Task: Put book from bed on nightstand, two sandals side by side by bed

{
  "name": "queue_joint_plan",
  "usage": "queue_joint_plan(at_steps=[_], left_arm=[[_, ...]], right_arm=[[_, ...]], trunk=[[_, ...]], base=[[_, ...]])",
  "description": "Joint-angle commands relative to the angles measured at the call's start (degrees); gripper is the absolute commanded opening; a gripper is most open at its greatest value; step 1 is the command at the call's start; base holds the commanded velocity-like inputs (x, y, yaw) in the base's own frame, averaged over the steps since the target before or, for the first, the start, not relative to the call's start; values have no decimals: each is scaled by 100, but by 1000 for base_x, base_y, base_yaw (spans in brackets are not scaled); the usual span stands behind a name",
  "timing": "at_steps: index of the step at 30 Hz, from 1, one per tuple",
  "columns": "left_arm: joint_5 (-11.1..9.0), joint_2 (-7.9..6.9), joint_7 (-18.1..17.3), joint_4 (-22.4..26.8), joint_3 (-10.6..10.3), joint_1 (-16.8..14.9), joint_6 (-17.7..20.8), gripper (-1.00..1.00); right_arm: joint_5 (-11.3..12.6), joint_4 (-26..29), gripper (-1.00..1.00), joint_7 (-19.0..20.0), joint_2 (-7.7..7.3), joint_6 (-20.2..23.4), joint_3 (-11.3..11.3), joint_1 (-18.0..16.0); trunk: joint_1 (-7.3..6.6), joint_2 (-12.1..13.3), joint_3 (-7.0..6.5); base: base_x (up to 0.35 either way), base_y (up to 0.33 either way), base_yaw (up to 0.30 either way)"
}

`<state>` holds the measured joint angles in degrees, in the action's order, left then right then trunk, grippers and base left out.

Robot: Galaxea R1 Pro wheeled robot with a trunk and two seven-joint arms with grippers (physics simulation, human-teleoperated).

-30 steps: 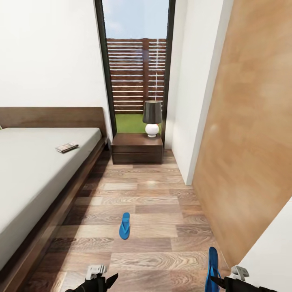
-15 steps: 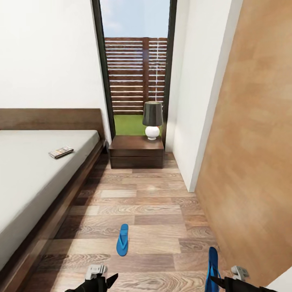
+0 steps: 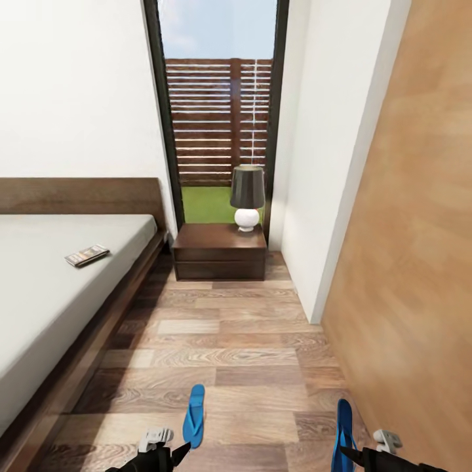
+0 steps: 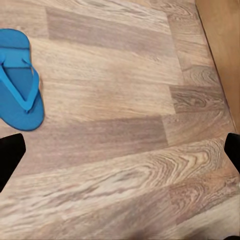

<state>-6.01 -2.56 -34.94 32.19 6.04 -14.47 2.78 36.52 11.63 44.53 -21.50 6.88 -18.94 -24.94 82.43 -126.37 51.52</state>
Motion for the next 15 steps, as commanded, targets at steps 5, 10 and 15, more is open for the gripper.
queue_joint_plan(at_steps=[5, 10, 15], left_arm=[[-40, 1, -30, -2, 12, -3, 29, 100], [-40, 1, -30, -2, 19, -3, 27, 100], [-40, 1, -30, -2, 20, -5, 27, 100]], right_arm=[[64, 6, -100, 13, -4, 59, -14, -3], [66, 6, -100, 12, -4, 59, -14, -3], [65, 6, -100, 13, -4, 59, -14, -3]], trunk=[[2, -2, 5], [2, -2, 5], [2, -2, 5]], base=[[287, 0, 0], [48, 0, 0], [7, 0, 0]])
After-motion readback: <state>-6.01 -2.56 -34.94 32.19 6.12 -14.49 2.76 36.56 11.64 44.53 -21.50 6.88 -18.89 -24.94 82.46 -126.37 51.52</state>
